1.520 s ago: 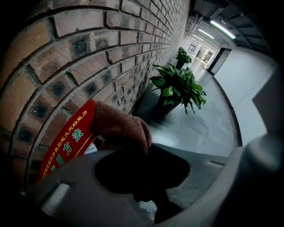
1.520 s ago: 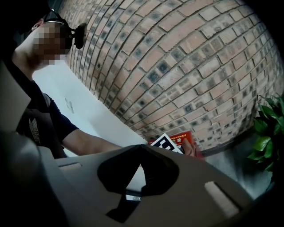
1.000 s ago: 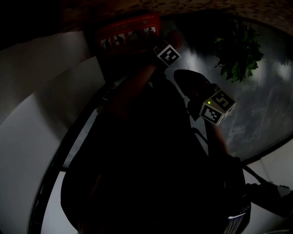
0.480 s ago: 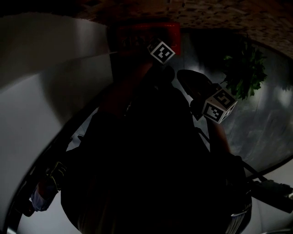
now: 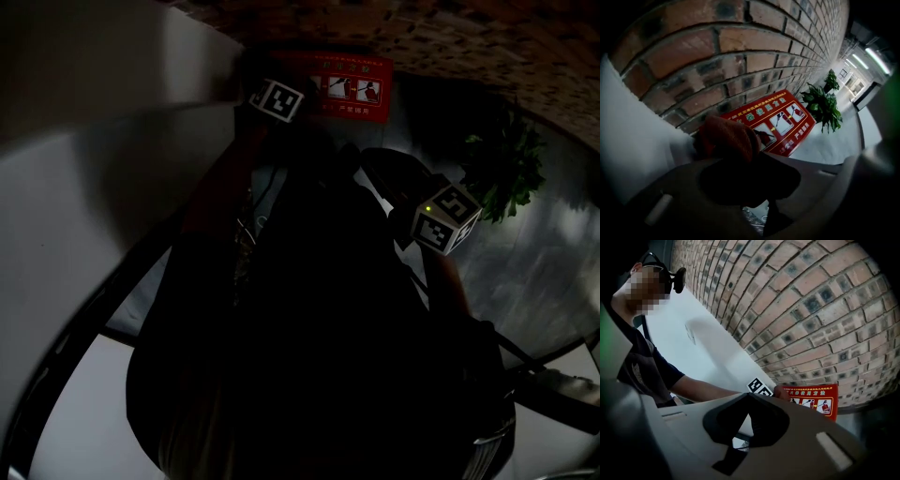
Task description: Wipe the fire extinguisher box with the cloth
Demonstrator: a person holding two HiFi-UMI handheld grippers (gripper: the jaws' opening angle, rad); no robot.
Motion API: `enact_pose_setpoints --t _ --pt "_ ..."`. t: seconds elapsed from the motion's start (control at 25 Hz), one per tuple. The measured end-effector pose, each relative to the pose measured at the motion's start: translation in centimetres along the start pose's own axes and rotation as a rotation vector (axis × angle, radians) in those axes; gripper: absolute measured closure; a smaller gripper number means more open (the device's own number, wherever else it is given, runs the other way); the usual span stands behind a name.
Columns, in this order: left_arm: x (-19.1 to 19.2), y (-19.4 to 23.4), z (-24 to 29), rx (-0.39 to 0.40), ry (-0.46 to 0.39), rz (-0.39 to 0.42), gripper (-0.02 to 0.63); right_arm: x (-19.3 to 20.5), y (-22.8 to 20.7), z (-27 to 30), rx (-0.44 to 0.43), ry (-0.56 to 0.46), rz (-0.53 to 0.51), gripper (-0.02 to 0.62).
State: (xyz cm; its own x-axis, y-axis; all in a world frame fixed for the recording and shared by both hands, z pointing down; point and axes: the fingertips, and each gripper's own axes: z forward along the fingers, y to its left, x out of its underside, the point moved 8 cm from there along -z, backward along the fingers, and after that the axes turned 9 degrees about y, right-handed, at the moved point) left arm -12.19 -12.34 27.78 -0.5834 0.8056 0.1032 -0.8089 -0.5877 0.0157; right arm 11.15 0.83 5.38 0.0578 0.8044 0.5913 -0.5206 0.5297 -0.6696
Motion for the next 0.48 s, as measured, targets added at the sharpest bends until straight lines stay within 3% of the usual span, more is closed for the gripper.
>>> enact_pose_setpoints --t 0.48 --pt "2.8 4.8 4.1 -0.079 0.101 -0.133 0.506 -0.5 0.9 2.7 0.046 0.047 0.032 0.595"
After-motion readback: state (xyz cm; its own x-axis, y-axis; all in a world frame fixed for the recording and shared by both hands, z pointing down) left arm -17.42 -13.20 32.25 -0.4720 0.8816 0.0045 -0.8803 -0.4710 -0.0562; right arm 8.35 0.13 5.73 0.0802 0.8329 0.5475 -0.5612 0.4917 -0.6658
